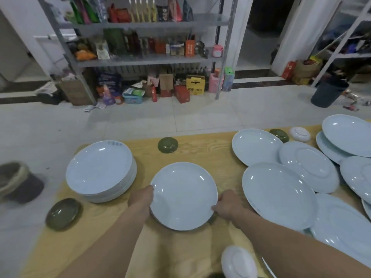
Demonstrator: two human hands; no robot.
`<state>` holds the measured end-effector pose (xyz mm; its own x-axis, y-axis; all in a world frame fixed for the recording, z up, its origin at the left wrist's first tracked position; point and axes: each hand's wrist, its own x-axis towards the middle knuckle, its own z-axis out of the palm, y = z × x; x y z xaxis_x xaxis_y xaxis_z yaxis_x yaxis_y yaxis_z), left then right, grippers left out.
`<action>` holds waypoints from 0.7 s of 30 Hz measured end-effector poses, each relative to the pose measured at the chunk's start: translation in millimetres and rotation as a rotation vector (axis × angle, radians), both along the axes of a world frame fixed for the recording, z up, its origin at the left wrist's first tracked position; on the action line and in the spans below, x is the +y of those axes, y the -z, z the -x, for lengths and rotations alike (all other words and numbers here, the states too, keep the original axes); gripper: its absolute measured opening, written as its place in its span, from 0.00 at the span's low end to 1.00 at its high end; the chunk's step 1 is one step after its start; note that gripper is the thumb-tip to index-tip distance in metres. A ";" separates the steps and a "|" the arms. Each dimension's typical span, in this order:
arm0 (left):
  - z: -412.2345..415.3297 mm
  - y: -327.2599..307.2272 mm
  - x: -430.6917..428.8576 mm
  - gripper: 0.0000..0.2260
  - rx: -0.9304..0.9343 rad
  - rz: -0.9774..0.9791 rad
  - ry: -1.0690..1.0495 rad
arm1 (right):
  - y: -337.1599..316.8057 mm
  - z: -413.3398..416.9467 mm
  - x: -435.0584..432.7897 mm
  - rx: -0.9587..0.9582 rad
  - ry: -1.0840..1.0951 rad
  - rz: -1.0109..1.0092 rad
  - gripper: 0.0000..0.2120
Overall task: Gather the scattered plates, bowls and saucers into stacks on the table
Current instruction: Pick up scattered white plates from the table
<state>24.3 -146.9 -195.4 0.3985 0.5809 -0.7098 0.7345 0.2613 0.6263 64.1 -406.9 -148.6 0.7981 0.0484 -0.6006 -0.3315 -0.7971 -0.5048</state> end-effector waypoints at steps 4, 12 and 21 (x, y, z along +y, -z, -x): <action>5.0 -36.6 -16.3 0.20 0.038 -0.161 0.080 | -0.7 -1.7 3.4 -0.045 -0.058 0.043 0.10; -7.4 -67.3 -46.3 0.19 0.151 -0.465 0.438 | -37.7 -21.9 -32.5 -0.232 -0.342 0.162 0.25; -47.3 -123.0 -185.7 0.31 -0.048 -0.987 1.188 | -84.0 -46.6 -170.4 -0.456 -0.582 0.642 0.38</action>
